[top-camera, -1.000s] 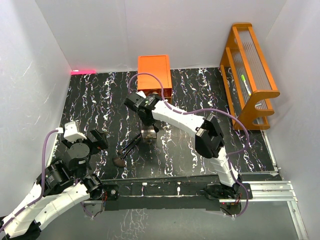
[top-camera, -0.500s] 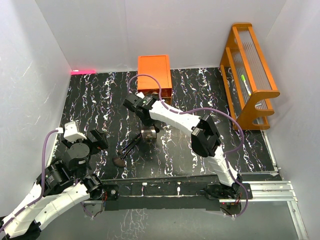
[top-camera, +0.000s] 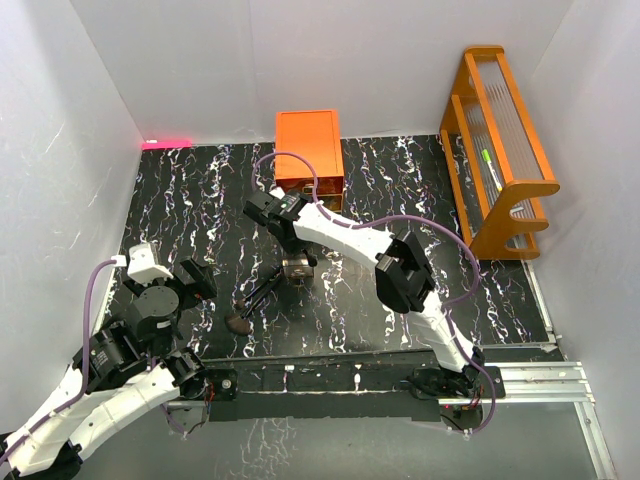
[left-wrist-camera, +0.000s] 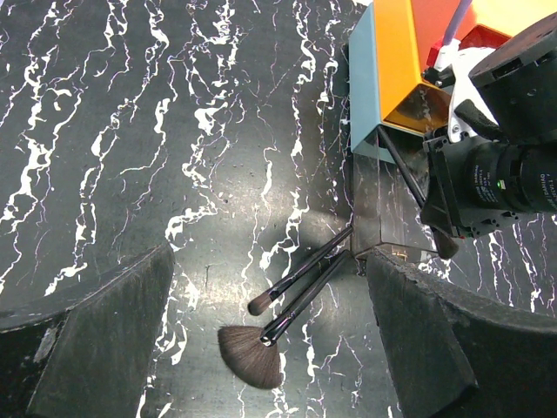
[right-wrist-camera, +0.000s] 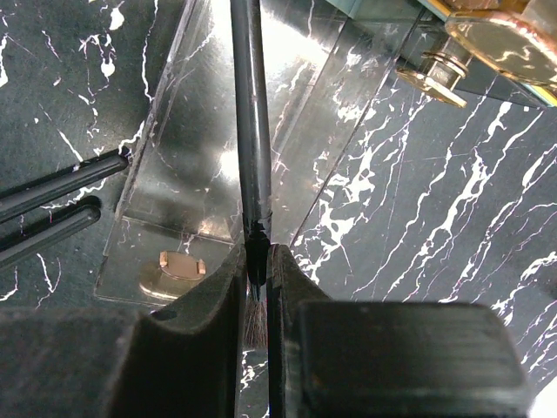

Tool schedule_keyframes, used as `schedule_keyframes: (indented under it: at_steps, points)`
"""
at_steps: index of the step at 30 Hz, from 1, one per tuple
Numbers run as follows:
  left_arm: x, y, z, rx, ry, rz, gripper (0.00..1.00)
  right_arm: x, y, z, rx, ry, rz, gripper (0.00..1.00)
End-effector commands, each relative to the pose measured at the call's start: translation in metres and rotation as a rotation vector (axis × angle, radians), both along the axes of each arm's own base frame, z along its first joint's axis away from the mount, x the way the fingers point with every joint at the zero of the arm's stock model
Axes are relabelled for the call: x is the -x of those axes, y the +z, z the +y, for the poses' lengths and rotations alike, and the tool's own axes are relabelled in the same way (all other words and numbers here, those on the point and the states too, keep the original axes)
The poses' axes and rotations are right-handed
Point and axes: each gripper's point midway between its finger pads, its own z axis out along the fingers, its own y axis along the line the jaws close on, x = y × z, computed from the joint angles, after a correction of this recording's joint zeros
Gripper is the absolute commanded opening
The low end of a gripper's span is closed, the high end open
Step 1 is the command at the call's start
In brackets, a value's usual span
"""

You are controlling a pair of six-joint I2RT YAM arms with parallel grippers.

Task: Organize the makeup
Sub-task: Place the makeup brush in the drawer.

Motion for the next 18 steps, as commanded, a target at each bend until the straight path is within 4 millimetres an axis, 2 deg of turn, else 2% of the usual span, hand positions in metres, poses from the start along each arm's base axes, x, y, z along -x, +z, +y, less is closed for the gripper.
schedule_keyframes:
  at_steps: [1,18]
  points:
    - [0.0011,0.0054,0.003,0.006,0.004,-0.013,0.91,-0.0098,0.0182,0.0049,-0.031,-0.013,-0.057,0.08]
    - [0.0014,0.0056,0.0029,0.007,0.001,-0.014,0.91,-0.009,0.0187,-0.0019,-0.014,-0.034,-0.066,0.08]
